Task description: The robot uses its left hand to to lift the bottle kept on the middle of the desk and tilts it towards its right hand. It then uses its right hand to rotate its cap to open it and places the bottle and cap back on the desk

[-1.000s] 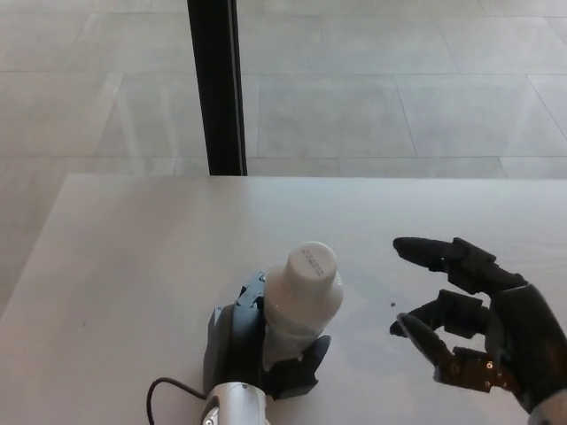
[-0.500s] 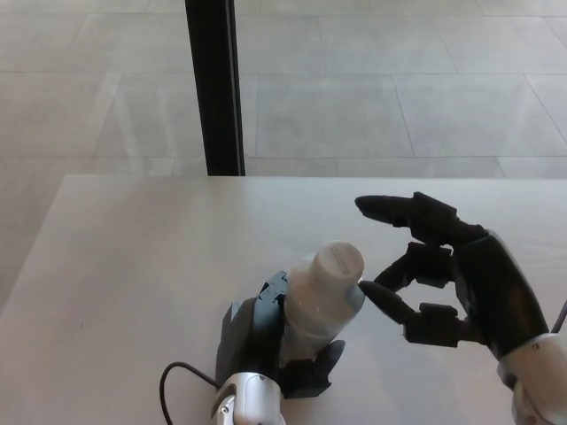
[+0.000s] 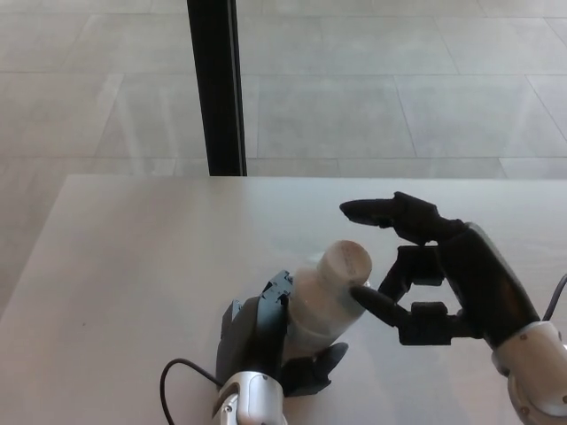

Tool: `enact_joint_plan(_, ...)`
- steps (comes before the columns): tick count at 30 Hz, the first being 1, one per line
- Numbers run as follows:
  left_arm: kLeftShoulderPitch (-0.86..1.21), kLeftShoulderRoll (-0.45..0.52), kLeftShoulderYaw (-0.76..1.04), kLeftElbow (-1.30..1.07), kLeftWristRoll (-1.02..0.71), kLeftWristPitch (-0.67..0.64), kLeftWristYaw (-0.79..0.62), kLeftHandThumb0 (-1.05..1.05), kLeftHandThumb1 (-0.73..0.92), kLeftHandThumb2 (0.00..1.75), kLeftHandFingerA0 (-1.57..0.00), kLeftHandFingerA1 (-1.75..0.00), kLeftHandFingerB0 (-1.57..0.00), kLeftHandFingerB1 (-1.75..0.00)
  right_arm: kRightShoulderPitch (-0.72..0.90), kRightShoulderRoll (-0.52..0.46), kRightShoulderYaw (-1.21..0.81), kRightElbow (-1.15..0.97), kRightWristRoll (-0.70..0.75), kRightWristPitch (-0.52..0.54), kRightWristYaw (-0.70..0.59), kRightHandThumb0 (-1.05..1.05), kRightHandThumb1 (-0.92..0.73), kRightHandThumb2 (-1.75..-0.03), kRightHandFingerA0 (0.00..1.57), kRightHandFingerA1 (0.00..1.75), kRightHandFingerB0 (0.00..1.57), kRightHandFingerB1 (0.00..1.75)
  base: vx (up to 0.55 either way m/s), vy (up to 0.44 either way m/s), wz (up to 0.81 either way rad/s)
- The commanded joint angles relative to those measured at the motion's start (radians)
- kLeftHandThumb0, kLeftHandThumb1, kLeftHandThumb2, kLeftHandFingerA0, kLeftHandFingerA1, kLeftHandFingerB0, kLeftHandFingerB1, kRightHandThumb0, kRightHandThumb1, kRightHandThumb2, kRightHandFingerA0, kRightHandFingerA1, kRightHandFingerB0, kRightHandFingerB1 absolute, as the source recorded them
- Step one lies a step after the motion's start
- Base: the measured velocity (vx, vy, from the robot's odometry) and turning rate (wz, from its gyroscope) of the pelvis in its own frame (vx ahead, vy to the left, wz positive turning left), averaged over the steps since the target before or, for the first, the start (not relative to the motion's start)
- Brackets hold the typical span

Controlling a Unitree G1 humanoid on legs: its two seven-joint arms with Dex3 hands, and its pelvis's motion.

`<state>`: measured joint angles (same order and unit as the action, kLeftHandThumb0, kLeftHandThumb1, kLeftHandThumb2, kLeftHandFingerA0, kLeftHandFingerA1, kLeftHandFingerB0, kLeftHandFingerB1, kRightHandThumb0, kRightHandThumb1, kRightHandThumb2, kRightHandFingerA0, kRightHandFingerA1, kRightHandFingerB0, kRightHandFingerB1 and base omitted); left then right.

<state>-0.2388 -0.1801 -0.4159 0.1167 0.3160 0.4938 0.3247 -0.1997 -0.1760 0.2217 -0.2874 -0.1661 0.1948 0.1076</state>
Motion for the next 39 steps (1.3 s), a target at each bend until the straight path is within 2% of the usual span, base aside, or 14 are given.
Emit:
enact_joint_plan(1, 0.034, 0.016, -0.003, 0.033, 0.037, 0.034, -0.008, -0.11, 0.8, 0.68, -0.82, -1.61, -0.51, -0.73, 0.008, -0.043, 0.018, -0.02, -0.035, 0.042, 0.054, -0.62, -0.58, -0.59, 0.95, 1.15, 0.44, 0.41, 0.0, 0.0, 0.0)
enact_joint_plan(4, 0.04, 0.029, -0.018, 0.033, 0.051, 0.01, -0.01, -0.1, 0.79, 0.69, -0.78, -1.39, -0.48, -0.7, 0.004, -0.069, 0.039, -0.039, -0.05, 0.065, 0.083, -0.65, -0.6, -0.59, 0.96, 1.14, 0.43, 0.4, 0.0, 0.0, 0.0)
enact_joint_plan(9, 0.059, 0.028, -0.012, 0.021, 0.052, -0.009, -0.009, -0.12, 0.79, 0.68, -0.77, -1.44, -0.49, -0.7, 0.01, -0.074, 0.05, -0.053, -0.039, 0.082, 0.102, -0.65, -0.59, -0.58, 0.98, 1.2, 0.46, 0.41, 0.0, 0.0, 0.0)
enact_joint_plan(11, 0.054, 0.025, -0.017, 0.022, 0.066, 0.018, -0.007, -0.1, 0.75, 0.75, -0.7, -1.58, -0.49, -0.7, 0.012, -0.073, 0.043, -0.038, -0.027, 0.065, 0.107, -0.63, -0.59, -0.59, 0.99, 1.25, 0.48, 0.43, 0.0, 0.0, 0.0)
enact_joint_plan(20, 0.063, 0.005, 0.001, 0.051, 0.067, -0.015, 0.014, -0.04, 0.8, 0.68, -0.85, -1.55, -0.47, -0.7, -0.003, -0.046, 0.025, -0.047, -0.02, 0.075, 0.102, -0.61, -0.65, -0.6, 0.95, 1.25, 0.49, 0.44, 0.0, 0.0, 0.0)
enact_joint_plan(22, 0.071, 0.021, -0.013, 0.056, 0.085, -0.047, 0.021, -0.05, 0.78, 0.67, -0.7, -1.37, -0.45, -0.67, -0.01, -0.049, 0.029, -0.055, -0.037, 0.079, 0.099, -0.62, -0.67, -0.62, 0.92, 1.3, 0.48, 0.45, 0.0, 0.0, 0.0)
enact_joint_plan(24, 0.075, 0.017, -0.004, 0.066, 0.079, -0.06, 0.025, -0.04, 0.79, 0.71, -0.82, -1.56, -0.46, -0.68, -0.012, -0.044, 0.023, -0.046, -0.032, 0.052, 0.092, -0.57, -0.69, -0.64, 0.96, 1.38, 0.51, 0.47, 0.0, 0.0, 0.0)
enact_joint_plan(25, 0.071, 0.015, -0.003, 0.074, 0.084, -0.055, 0.026, -0.05, 0.77, 0.75, -0.68, -1.67, -0.48, -0.68, -0.012, -0.039, 0.017, -0.046, -0.026, 0.047, 0.089, -0.55, -0.7, -0.63, 0.98, 1.43, 0.51, 0.48, 0.0, 0.0, 0.0)
enact_joint_plan(27, 0.07, 0.013, 0.0, 0.079, 0.085, -0.05, 0.024, -0.05, 0.75, 0.75, -0.65, -1.68, -0.49, -0.7, -0.008, -0.035, 0.006, -0.037, -0.01, 0.02, 0.093, -0.51, -0.71, -0.64, 0.99, 1.46, 0.52, 0.51, 0.0, 0.0, 0.0)
enact_joint_plan(29, 0.073, 0.023, -0.006, 0.076, 0.092, -0.057, 0.018, -0.04, 0.77, 0.7, -0.68, -1.27, -0.46, -0.68, -0.007, -0.03, -0.001, -0.039, -0.002, 0.014, 0.097, -0.48, -0.72, -0.64, 1.0, 1.45, 0.53, 0.52, 0.0, 0.0, 0.0)
enact_joint_plan(31, 0.076, 0.021, -0.006, 0.078, 0.096, -0.055, 0.025, -0.04, 0.74, 0.72, -0.65, -1.06, -0.46, -0.67, -0.003, -0.027, -0.01, -0.044, 0.006, 0.011, 0.104, -0.44, -0.74, -0.64, 1.02, 1.4, 0.54, 0.54, 0.0, 0.0, 0.0)
enact_joint_plan(33, 0.075, 0.014, 0.0, 0.078, 0.093, -0.041, 0.021, -0.04, 0.76, 0.7, -0.67, -1.17, -0.45, -0.66, -0.001, -0.025, -0.015, -0.043, 0.006, -0.001, 0.107, -0.41, -0.75, -0.62, 1.05, 1.38, 0.55, 0.54, 0.0, 0.0, 0.0)
enact_joint_plan(37, 0.08, 0.014, 0.0, 0.081, 0.099, -0.048, 0.021, -0.04, 0.75, 0.7, -0.66, -1.09, -0.47, -0.67, 0.0, -0.023, -0.019, -0.05, 0.009, 0.005, 0.113, -0.38, -0.75, -0.63, 1.06, 1.36, 0.56, 0.54, 0.0, 0.0, 0.0)
enact_joint_plan(39, 0.08, 0.015, 0.0, 0.084, 0.101, -0.05, 0.02, -0.05, 0.76, 0.69, -0.73, -1.28, -0.48, -0.68, 0.002, -0.027, -0.018, -0.053, 0.001, 0.001, 0.113, -0.35, -0.73, -0.67, 1.09, 1.34, 0.57, 0.55, 0.0, 0.0, 0.0)
